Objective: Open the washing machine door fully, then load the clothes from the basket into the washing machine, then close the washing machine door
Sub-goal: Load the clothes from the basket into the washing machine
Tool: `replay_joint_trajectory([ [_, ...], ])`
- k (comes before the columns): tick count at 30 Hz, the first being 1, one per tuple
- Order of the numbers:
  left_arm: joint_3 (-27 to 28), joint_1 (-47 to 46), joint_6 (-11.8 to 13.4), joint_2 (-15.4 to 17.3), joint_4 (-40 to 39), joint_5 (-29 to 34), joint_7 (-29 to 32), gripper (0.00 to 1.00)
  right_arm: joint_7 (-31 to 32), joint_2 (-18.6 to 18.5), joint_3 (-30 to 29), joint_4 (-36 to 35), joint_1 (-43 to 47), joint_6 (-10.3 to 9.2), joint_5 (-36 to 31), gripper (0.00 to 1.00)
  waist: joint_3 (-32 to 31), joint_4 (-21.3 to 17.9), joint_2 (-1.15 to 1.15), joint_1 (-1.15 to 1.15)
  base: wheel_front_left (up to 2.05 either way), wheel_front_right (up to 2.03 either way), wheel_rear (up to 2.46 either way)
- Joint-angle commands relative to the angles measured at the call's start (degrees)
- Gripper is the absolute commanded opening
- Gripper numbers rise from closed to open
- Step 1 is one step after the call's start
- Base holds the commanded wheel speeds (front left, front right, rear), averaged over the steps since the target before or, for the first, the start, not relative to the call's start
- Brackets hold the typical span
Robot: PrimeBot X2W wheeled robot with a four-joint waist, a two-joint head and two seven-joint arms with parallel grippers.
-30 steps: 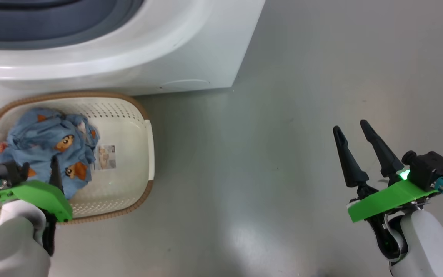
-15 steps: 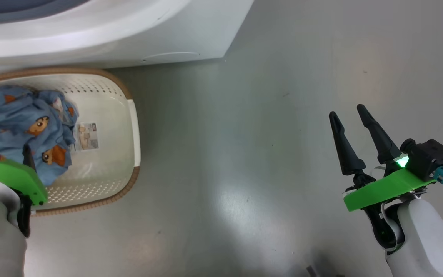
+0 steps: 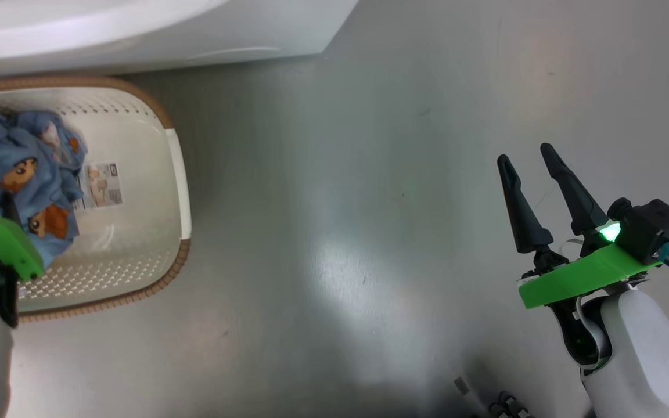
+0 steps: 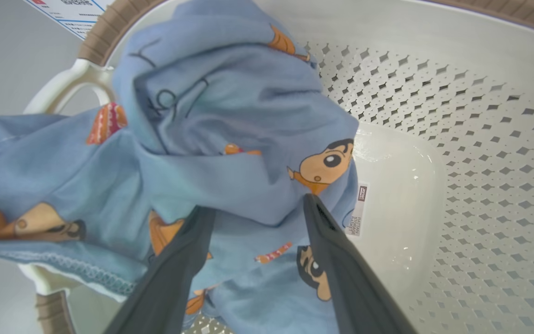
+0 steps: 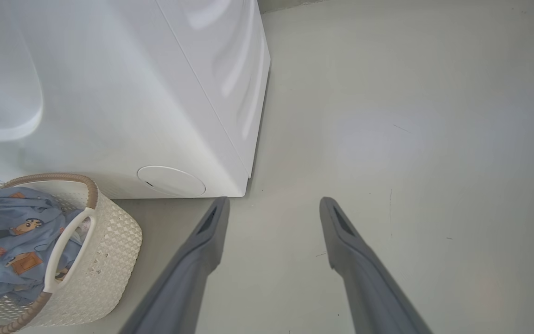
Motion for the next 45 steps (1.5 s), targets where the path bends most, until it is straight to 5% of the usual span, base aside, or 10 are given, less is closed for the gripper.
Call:
replay_joint_trajectory([
  [1, 0.99, -0.14, 0.49, 3.42, -0.3, -0.58, 0.21, 1.0, -0.68, -0.42, 0.77, -1.35, 0.92, 0.09, -0.4, 1.0, 1.03, 0.04, 0.0, 0.0, 0.0, 0.0, 0.0],
  [14, 0.25, -2.14, 0.34, 4.39, -0.26, -1.25, 1.91, 1.0, -0.68, -0.65, 1.67, -2.14, -0.09, 0.09, -0.81, 1.0, 3.12, -0.41, 0.0, 0.0, 0.0, 0.0, 0.0],
  [17, -0.12, -2.26, -0.14, 4.49, -0.26, -1.31, 2.22, 0.09, -0.68, -0.68, 1.84, -2.22, -0.11, 0.09, -0.84, 1.0, 3.29, -0.52, 0.0, 0.0, 0.0, 0.0, 0.0],
  [18, -0.15, -2.29, -0.23, 4.51, -0.26, -1.41, 2.25, 0.0, -0.68, -0.7, 1.86, -2.21, -0.12, 0.09, -0.84, 1.0, 3.3, -0.53, 0.0, 0.0, 0.0, 0.0, 0.0],
  [30, 0.45, -0.46, -1.93, 2.0, -0.26, -3.87, -1.69, 0.0, -0.68, -1.02, 1.06, -1.71, 0.72, 0.09, -0.84, 1.0, -0.76, 1.33, 0.0, 0.0, 0.0, 0.0, 0.0],
  [45, -0.14, 8.24, -5.06, -2.11, -4.67, -4.87, -8.94, 0.0, -0.68, -1.78, 0.17, 0.43, 5.13, 0.09, -0.04, 1.0, -14.5, 4.68, 0.0, 0.0, 0.0, 0.0, 0.0],
])
